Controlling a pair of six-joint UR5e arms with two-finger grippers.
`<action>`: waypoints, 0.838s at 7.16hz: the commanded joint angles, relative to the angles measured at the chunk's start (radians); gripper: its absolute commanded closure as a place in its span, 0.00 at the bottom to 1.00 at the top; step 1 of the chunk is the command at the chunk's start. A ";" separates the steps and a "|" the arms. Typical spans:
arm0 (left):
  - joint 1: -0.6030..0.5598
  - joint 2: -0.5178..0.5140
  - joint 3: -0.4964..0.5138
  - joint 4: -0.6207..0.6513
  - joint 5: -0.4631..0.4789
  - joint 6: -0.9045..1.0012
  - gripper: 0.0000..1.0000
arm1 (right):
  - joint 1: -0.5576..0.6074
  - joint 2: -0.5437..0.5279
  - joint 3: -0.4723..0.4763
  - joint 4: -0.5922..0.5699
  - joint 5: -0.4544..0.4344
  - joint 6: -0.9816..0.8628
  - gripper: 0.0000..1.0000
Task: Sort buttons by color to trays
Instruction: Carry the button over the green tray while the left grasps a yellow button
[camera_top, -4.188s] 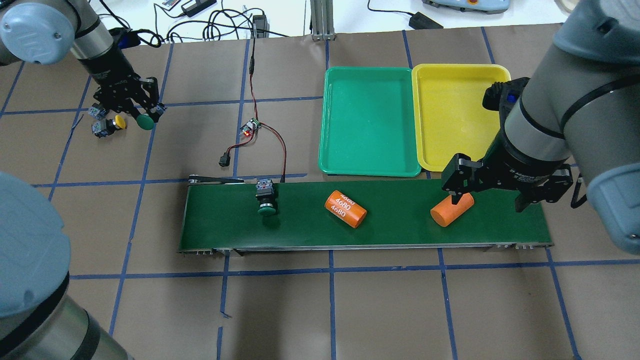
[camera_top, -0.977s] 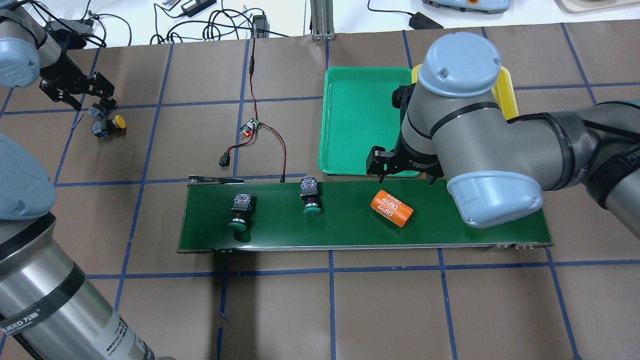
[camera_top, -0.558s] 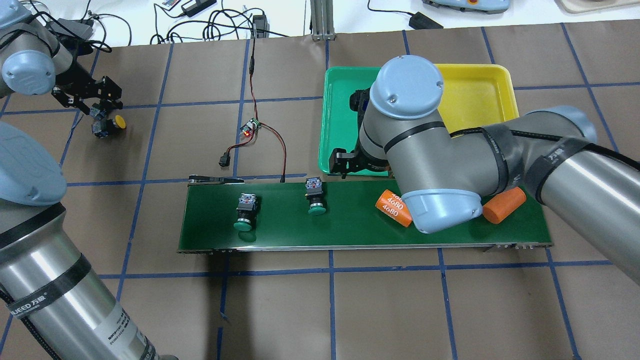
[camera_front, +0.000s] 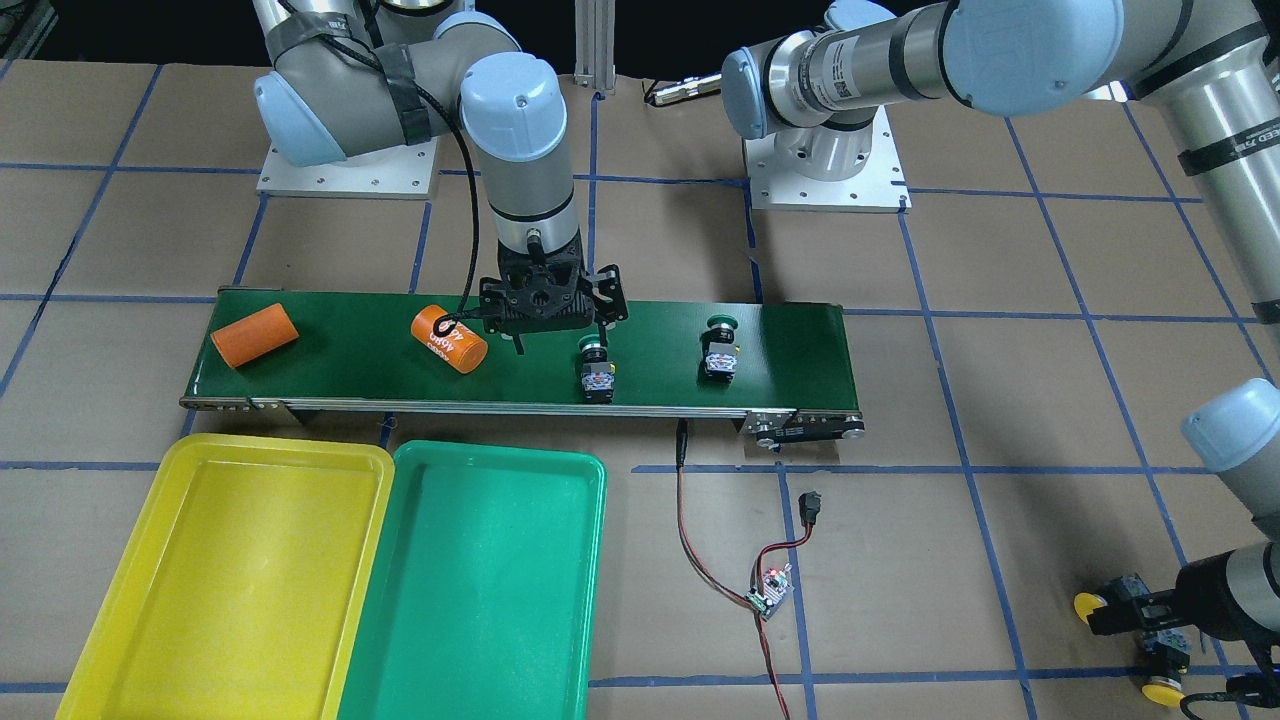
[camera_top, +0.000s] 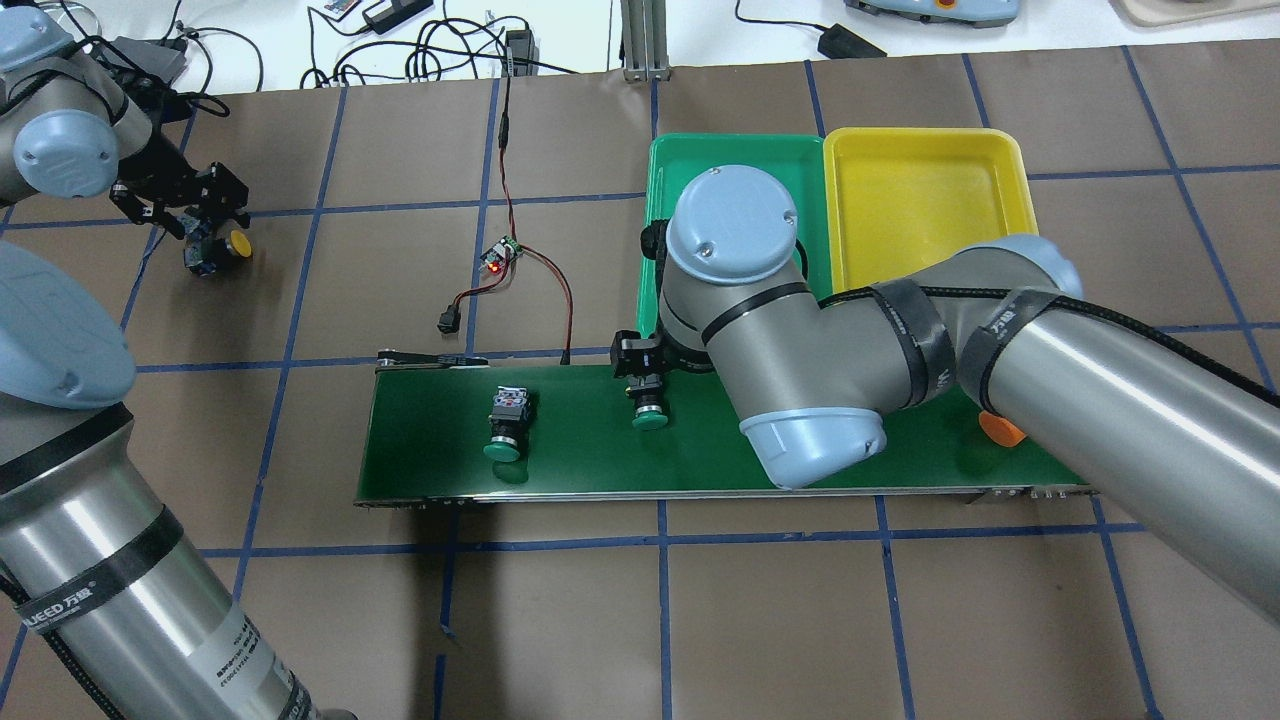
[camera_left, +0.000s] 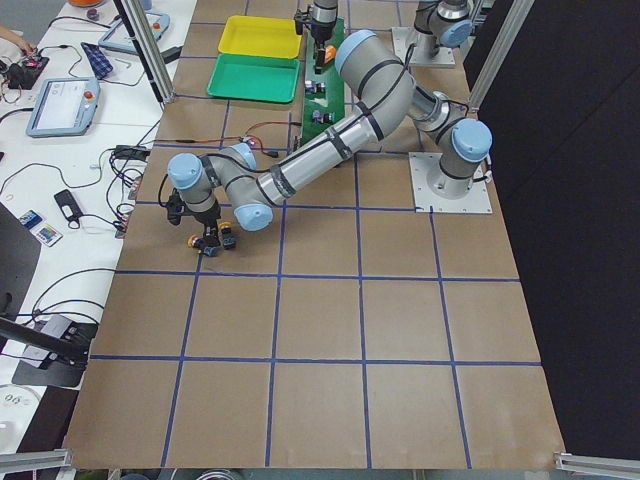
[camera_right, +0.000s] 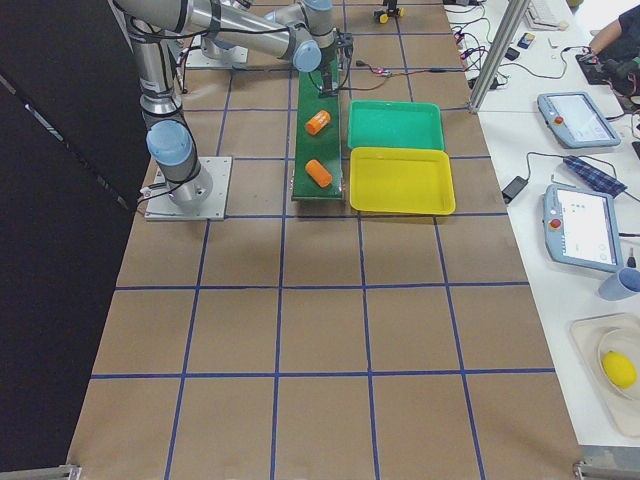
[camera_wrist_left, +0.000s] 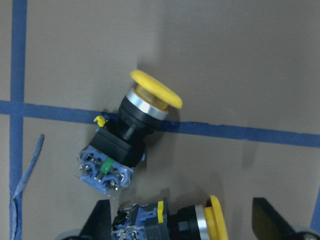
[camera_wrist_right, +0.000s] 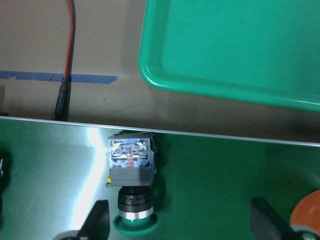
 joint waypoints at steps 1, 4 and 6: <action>0.003 0.001 -0.002 -0.006 0.001 0.000 0.00 | 0.017 0.052 0.000 -0.038 0.000 0.019 0.00; 0.021 -0.001 -0.005 -0.015 -0.003 0.000 0.00 | 0.015 0.084 0.009 -0.034 0.000 0.010 0.00; 0.021 -0.004 -0.014 -0.015 -0.009 0.000 0.00 | 0.015 0.105 0.008 -0.038 0.000 0.012 0.17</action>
